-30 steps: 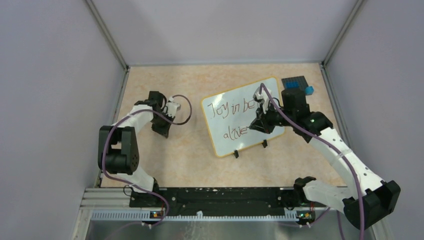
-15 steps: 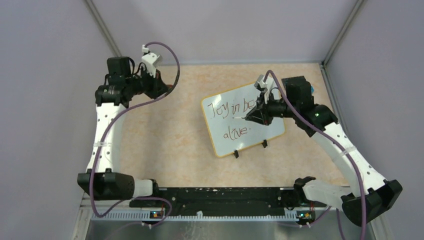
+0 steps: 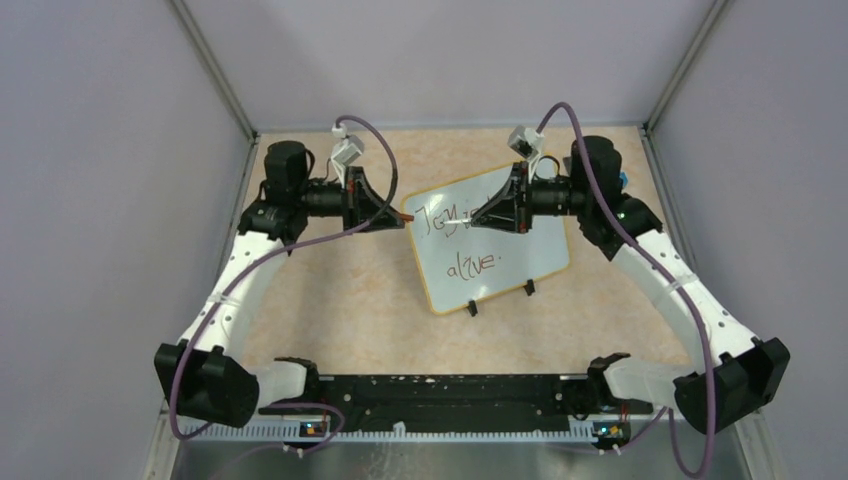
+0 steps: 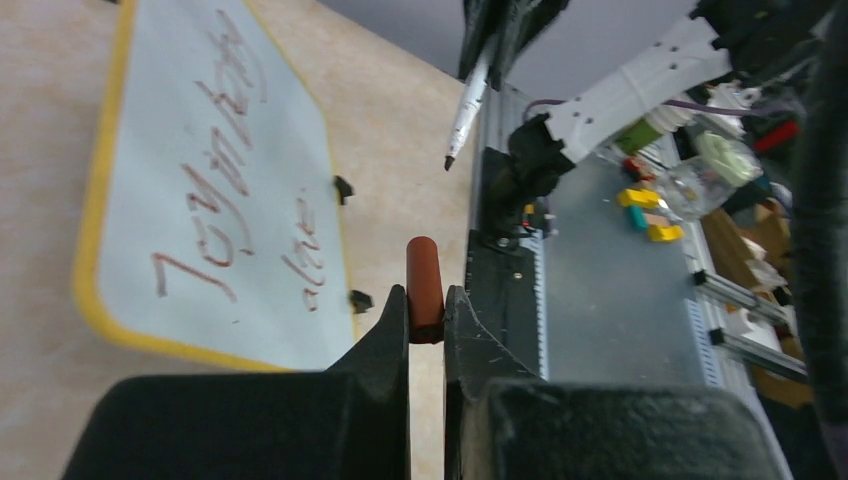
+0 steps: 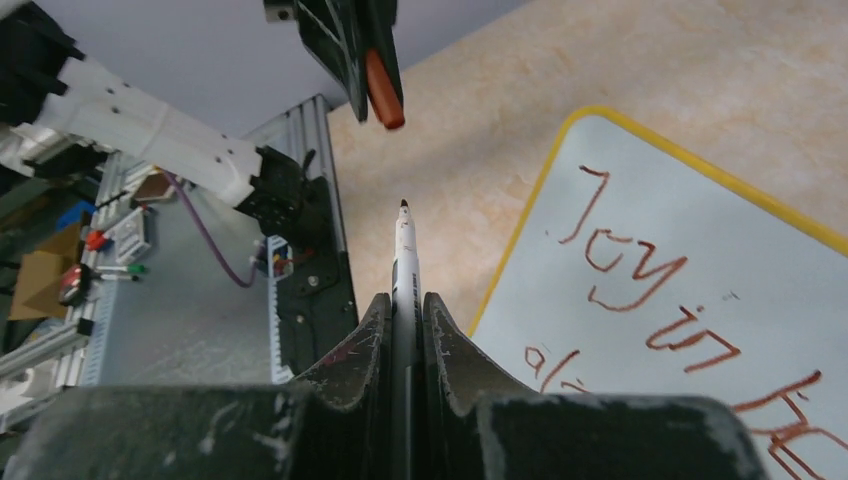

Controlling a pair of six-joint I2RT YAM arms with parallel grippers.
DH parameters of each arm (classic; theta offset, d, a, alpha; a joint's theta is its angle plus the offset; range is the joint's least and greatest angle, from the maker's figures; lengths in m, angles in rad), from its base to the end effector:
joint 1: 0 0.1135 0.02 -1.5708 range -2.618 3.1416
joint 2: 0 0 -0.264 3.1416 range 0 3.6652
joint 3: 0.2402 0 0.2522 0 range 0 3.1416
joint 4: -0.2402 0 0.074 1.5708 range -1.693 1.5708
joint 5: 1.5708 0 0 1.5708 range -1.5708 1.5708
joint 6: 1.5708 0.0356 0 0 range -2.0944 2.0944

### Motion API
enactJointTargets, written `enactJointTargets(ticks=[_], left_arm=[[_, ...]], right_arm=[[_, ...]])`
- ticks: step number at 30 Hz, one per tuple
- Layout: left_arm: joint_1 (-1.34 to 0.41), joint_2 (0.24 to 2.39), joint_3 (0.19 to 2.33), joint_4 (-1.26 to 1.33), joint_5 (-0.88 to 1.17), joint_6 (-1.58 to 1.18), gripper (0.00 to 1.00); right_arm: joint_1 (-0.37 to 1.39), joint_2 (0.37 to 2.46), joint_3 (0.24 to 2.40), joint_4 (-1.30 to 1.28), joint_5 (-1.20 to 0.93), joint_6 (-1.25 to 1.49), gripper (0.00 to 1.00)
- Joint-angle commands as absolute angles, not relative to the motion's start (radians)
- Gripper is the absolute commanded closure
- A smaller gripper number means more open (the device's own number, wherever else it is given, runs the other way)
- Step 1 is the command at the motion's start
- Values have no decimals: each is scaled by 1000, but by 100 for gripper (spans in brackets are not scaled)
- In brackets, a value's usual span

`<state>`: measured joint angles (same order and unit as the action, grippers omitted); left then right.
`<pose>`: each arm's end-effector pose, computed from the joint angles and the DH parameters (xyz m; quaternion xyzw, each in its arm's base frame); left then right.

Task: Write a sentence on the whiteboard
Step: Close the whiteboard marker at the center of the board.

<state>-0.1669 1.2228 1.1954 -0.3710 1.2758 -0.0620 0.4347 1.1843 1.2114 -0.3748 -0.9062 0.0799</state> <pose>0.2450 -0.0758 0.3822 0.3641 0.6510 -0.5436 0.3848 0.2185 0.1324 0.3919 -0.3773 0.6802 0.4780 0.4080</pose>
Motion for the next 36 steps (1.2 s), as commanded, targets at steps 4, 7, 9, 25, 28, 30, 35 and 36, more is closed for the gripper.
enactJointTargets(ticks=[4, 7, 9, 25, 28, 30, 35, 36], left_arm=[[-232, 1202, 1086, 134, 1483, -454, 100], [-232, 1205, 1043, 334, 1496, -628, 100], [-232, 1211, 964, 638, 1493, -861, 100], [-222, 1241, 804, 1397, 1249, -1439, 100], [-222, 1232, 805, 1372, 1245, -1425, 100], [-222, 1231, 806, 1369, 1243, -1426, 100], [-222, 1233, 816, 1328, 1241, -1401, 100], [-222, 1233, 820, 1311, 1241, -1391, 100]], right_arm=[[414, 1211, 1161, 32, -1109, 439, 100], [415, 1226, 1150, 107, -1115, 525, 100], [414, 1231, 1147, 143, -1118, 569, 100], [415, 1239, 1117, 315, -1104, 741, 100], [415, 1239, 1114, 327, -1106, 752, 100], [414, 1239, 1113, 325, -1106, 751, 100], [420, 1241, 1108, 313, -1103, 741, 100], [421, 1241, 1109, 310, -1102, 739, 100]])
